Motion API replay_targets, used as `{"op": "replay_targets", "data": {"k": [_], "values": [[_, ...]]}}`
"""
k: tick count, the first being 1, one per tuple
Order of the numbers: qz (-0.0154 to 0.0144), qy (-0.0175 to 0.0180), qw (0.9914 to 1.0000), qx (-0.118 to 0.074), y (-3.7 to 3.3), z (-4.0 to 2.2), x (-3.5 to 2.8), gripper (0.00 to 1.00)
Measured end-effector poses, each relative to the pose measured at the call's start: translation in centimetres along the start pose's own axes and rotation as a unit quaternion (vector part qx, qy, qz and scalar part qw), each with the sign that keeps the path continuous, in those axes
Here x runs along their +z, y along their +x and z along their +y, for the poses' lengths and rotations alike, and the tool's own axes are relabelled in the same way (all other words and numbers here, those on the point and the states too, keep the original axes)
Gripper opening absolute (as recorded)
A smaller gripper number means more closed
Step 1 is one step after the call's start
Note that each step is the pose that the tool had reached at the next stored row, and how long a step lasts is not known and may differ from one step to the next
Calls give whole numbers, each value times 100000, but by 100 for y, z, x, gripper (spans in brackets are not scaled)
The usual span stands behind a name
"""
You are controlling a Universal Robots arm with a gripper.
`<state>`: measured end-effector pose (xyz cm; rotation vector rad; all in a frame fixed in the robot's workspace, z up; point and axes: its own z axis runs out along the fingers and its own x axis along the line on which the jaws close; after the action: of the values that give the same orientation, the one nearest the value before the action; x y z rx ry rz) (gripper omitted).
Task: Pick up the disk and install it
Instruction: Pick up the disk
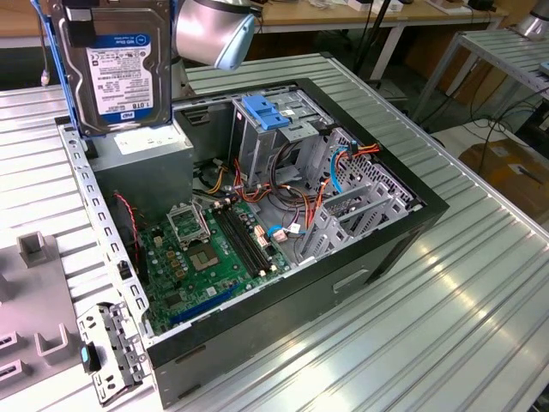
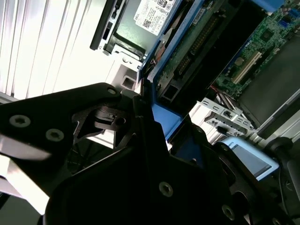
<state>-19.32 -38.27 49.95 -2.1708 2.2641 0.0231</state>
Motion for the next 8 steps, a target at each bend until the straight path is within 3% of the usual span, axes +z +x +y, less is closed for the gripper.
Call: {"op": "replay_targets", "data": {"k": [8], "values": [[2, -12, 100000, 140, 34, -110, -1, 37]]}}
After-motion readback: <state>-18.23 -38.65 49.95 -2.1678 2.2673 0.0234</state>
